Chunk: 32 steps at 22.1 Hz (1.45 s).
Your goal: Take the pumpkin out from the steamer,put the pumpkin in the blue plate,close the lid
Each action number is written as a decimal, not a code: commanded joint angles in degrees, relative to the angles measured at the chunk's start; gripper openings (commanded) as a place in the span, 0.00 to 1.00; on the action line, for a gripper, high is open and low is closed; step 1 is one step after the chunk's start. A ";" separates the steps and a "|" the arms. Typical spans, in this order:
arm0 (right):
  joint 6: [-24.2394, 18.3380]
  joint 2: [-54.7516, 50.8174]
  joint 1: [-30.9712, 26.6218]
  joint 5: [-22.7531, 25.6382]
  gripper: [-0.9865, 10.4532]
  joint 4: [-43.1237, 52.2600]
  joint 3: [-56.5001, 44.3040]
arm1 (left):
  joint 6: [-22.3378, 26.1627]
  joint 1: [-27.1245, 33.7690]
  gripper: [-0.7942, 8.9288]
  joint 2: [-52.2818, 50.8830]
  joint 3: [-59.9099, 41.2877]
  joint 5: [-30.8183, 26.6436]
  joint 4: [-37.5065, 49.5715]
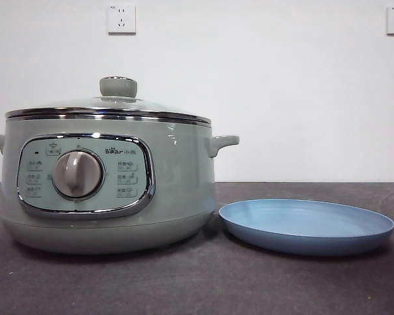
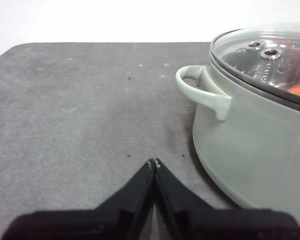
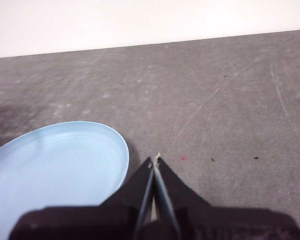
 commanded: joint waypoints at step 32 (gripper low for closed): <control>26.97 3.10 -0.13 -0.15 0.07 0.24 6.38 | -24.15 0.20 0.07 2.34 6.82 10.36 0.77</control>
